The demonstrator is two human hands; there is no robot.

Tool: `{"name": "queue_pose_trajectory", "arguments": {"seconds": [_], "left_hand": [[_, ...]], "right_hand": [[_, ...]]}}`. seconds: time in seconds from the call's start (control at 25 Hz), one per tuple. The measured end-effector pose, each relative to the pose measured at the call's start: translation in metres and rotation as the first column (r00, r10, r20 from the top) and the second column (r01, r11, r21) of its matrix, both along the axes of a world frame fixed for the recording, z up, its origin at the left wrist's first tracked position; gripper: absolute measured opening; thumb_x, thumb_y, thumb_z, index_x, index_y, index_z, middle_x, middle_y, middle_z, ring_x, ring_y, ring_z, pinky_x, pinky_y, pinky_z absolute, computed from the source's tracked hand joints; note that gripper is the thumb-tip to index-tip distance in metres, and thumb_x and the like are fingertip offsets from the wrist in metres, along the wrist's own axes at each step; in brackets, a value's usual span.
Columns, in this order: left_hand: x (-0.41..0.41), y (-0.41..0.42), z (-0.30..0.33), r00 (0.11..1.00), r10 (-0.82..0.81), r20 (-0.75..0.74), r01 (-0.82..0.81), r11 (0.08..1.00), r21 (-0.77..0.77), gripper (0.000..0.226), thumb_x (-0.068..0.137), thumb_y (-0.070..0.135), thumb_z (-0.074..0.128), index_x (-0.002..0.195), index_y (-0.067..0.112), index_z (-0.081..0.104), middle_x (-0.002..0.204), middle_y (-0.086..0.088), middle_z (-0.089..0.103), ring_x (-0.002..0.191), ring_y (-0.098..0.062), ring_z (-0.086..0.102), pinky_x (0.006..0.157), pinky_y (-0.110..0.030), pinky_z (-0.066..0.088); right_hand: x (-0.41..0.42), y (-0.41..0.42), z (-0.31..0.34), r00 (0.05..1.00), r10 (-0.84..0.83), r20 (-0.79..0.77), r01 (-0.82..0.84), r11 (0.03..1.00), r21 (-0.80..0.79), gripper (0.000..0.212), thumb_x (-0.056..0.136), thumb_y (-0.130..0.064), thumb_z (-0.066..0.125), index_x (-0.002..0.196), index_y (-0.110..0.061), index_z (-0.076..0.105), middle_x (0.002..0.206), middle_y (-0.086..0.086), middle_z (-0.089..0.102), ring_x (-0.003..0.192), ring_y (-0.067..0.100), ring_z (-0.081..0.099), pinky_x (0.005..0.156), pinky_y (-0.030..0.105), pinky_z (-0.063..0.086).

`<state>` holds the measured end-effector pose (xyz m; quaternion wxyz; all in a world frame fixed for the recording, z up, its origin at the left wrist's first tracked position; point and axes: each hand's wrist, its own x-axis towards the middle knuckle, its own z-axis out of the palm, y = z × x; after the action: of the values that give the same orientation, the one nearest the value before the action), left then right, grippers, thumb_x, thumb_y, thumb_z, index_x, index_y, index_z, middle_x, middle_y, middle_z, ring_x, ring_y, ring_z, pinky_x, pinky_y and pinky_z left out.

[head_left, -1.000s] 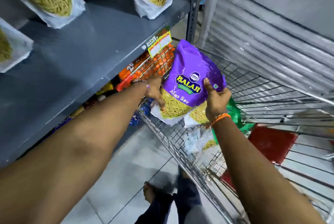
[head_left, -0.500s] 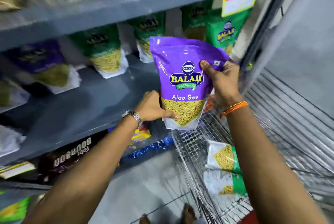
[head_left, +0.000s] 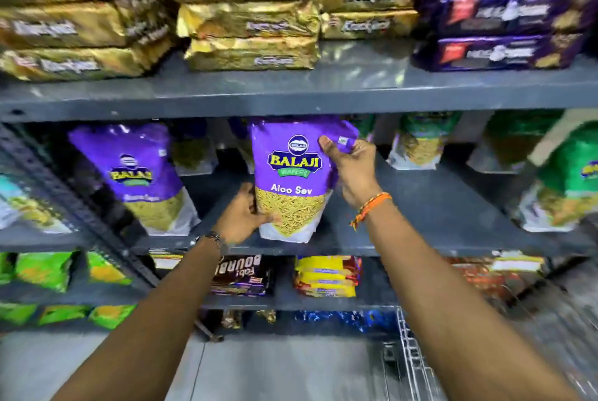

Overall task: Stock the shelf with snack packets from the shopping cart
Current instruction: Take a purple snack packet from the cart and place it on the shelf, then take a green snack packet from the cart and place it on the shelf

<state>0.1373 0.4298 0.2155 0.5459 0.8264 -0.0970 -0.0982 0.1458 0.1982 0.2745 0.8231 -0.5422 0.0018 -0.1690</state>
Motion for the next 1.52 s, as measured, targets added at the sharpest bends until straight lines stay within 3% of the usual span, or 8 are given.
{"name": "queue_pose_trajectory", "arguments": {"seconds": [0.08,0.32,0.52,0.72,0.92,1.04,1.28,1.52], "left_hand": [[0.010,0.029,-0.005,0.999,0.047,0.000,-0.047,0.998,-0.037,0.053,0.071,-0.011,0.079,0.108,0.024,0.063,0.117,-0.014,0.067,0.100,-0.011,0.069,0.102,-0.049,0.051],[0.028,0.072,-0.024,0.980,0.194,0.043,-0.190,0.978,-0.082,0.051,0.079,-0.012,0.073,0.110,0.016,0.044,0.090,0.016,0.070,0.079,0.008,0.067,0.070,-0.009,0.052],[0.034,0.084,-0.047,0.977,0.208,0.048,-0.201,0.972,-0.119,0.057,0.081,-0.009,0.073,0.123,0.010,0.040,0.114,0.008,0.063,0.099,0.011,0.065,0.096,-0.029,0.053],[0.032,0.082,-0.058,0.975,0.221,0.033,-0.210,0.958,-0.197,0.058,0.082,-0.015,0.068,0.124,0.017,0.044,0.120,0.002,0.066,0.113,-0.009,0.064,0.110,-0.049,0.047],[-0.003,0.060,-0.038,0.882,0.471,-0.003,-0.435,0.811,-0.390,0.071,0.088,-0.005,0.068,0.148,0.009,0.035,0.152,-0.010,0.046,0.141,-0.019,0.045,0.120,-0.037,0.035],[-0.039,0.033,-0.026,0.756,0.654,0.020,-0.551,0.653,-0.520,0.050,0.093,0.002,0.063,0.139,0.016,0.047,0.147,-0.008,0.053,0.140,-0.017,0.048,0.121,-0.033,0.035],[-0.075,-0.054,-0.026,0.899,0.437,0.009,-0.364,0.760,-0.538,0.041,0.098,0.001,0.055,0.137,0.009,0.050,0.141,-0.008,0.058,0.136,-0.019,0.053,0.112,-0.018,0.041],[-0.112,-0.180,-0.051,0.996,-0.049,-0.071,0.018,0.921,-0.389,0.043,0.097,0.004,0.056,0.138,0.013,0.050,0.141,-0.004,0.058,0.135,-0.011,0.054,0.111,-0.017,0.043]], "right_hand": [[0.022,0.035,0.000,0.999,0.039,0.004,-0.039,0.999,-0.037,0.011,0.079,-0.006,0.077,0.090,-0.006,0.076,0.100,0.025,0.070,0.089,0.028,0.062,0.085,0.059,0.054],[0.057,0.097,-0.002,0.996,0.087,0.013,-0.086,0.992,-0.088,0.014,0.078,0.001,0.077,0.092,-0.002,0.076,0.085,0.007,0.077,0.079,0.021,0.070,0.079,0.044,0.060],[0.063,0.112,-0.015,0.991,0.128,-0.032,-0.131,0.984,-0.117,0.025,0.078,-0.002,0.078,0.102,0.000,0.073,0.087,0.004,0.079,0.083,0.026,0.074,0.079,0.046,0.061],[0.063,0.110,-0.019,0.985,0.152,-0.077,-0.161,0.976,-0.143,0.022,0.078,-0.006,0.079,0.099,-0.004,0.074,0.096,0.016,0.077,0.089,0.034,0.075,0.082,0.054,0.060],[0.051,0.099,-0.005,0.980,0.181,-0.088,-0.193,0.970,-0.150,0.035,0.081,0.008,0.071,0.114,-0.002,0.066,0.079,-0.008,0.076,0.072,0.003,0.071,0.071,0.020,0.058],[0.028,0.073,0.000,0.992,0.085,-0.093,-0.098,0.986,-0.136,0.043,0.084,0.010,0.067,0.125,0.010,0.056,0.101,0.006,0.071,0.075,-0.005,0.068,0.074,0.012,0.054],[-0.061,-0.030,-0.023,0.984,-0.113,-0.140,0.111,0.994,-0.025,0.040,0.089,0.001,0.065,0.128,-0.001,0.060,0.123,0.015,0.069,0.119,0.025,0.065,0.105,0.041,0.049],[-0.200,-0.146,-0.099,0.864,-0.381,-0.328,0.413,0.910,0.029,0.065,0.064,-0.033,0.089,0.120,-0.009,0.065,0.118,0.010,0.073,0.110,0.019,0.069,0.097,0.031,0.054]]}}
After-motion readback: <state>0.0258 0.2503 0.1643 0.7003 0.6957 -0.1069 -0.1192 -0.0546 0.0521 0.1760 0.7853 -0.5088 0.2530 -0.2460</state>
